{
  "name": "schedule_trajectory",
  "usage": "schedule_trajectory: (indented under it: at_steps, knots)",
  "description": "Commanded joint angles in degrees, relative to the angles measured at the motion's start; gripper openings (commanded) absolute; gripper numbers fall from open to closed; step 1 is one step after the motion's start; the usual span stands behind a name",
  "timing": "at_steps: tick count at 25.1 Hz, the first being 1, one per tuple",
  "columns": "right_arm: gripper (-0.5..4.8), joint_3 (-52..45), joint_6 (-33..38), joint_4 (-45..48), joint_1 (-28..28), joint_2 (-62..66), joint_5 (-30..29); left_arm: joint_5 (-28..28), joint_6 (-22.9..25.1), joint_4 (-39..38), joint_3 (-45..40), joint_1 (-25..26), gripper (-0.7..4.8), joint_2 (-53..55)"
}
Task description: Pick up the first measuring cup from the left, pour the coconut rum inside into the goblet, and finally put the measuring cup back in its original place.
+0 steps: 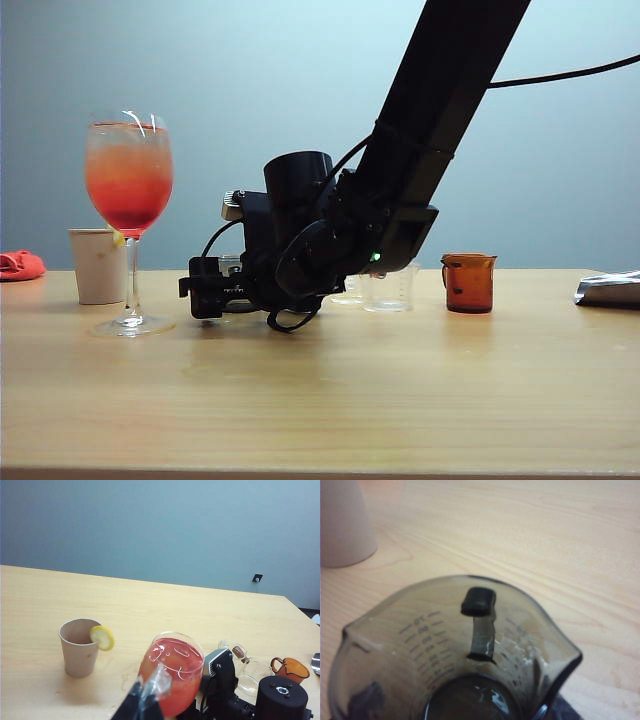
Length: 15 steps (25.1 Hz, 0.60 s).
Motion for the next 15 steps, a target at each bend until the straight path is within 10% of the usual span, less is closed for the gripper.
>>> schedule_trajectory:
  at_steps: [1, 15]
  knots:
    - [4.15, 0.13, 0.09, -1.53, 0.2, -1.68, 0.04, 0.26, 0.28, 0.52, 0.31, -0.04, -0.05, -0.09]
    - [4.11, 0.11, 0.13, -11.15, 0.15, -7.08, -0.04, 0.24, 0.28, 0.52, 0.31, -0.04, -0.05, -0.09]
